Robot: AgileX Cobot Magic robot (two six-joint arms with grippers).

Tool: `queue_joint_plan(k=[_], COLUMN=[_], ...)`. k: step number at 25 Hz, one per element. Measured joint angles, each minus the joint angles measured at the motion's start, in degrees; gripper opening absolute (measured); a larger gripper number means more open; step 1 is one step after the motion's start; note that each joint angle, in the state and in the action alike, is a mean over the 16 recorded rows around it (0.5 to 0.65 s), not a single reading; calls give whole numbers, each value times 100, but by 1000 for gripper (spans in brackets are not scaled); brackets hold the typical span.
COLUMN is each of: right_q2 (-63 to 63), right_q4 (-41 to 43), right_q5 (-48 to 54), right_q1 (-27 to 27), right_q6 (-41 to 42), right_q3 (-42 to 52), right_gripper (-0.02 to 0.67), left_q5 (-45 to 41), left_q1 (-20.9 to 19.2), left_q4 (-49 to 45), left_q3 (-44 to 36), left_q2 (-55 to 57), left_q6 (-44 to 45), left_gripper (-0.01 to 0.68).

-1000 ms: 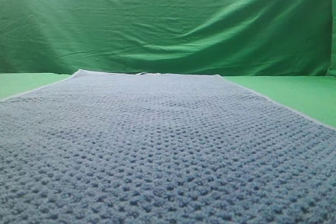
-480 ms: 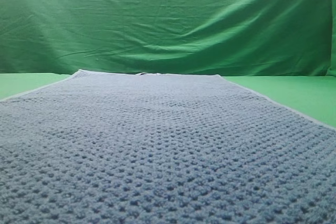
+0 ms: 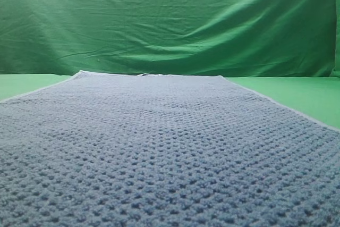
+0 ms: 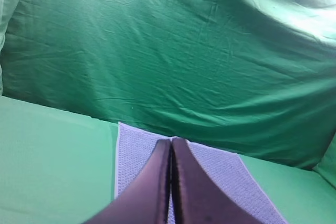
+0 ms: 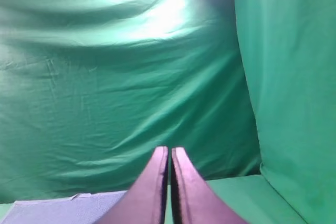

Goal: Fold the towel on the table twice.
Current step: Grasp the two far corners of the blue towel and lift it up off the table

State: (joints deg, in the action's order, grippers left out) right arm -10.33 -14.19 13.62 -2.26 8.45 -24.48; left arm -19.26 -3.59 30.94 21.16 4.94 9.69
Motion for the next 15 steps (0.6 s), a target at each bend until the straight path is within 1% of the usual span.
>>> queue_joint_plan(k=[7,15], right_q2=[-993,-2502], right_q4=[217,620], right_q5=[957,2155], right_q1=[-58,-424], right_q6=[8,-44], right_q3=[-725,-1700], right_gripper=[0,0], left_q5=[-753,-1652], left_q1=[84,356], left_q4=[-494,-1149], left_q3=[548,1502], left_q2=[953,2737], left_q6=[65,53], left_gripper=[0,0])
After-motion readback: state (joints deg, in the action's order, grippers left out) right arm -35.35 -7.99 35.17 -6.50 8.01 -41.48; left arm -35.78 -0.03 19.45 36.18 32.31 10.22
